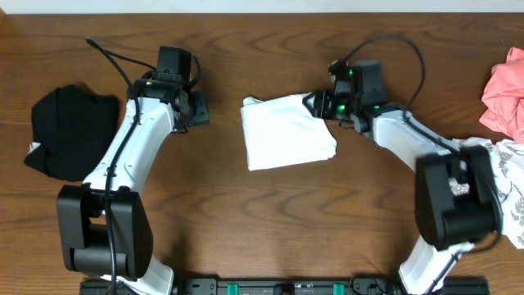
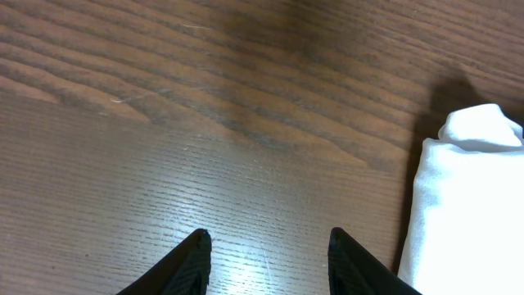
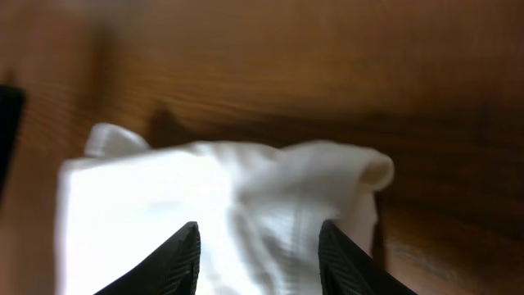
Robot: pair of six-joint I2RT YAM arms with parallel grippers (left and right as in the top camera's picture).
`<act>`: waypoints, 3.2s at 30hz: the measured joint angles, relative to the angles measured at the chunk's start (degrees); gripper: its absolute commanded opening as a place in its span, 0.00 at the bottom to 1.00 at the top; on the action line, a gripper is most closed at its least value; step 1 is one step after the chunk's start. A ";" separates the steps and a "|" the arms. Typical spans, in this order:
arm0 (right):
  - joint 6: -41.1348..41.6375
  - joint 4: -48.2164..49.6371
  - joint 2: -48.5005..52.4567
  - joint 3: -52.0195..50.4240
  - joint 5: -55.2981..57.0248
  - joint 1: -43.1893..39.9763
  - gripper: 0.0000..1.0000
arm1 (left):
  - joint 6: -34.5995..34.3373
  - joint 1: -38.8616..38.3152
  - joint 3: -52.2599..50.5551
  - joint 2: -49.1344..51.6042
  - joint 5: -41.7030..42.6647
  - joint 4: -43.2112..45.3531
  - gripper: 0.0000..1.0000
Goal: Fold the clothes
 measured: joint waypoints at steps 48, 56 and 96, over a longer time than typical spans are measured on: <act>-23.76 -13.14 -5.95 -0.07 0.39 2.21 0.38 | 0.00 -0.33 0.00 0.00 4.33 0.11 0.47; -24.09 -3.50 -5.95 -0.07 0.15 8.39 0.34 | 0.00 -0.33 0.00 0.00 4.37 0.11 0.47; -33.73 -15.32 3.96 3.85 -10.36 20.09 0.58 | 0.00 -0.33 0.00 0.00 4.52 -0.59 0.47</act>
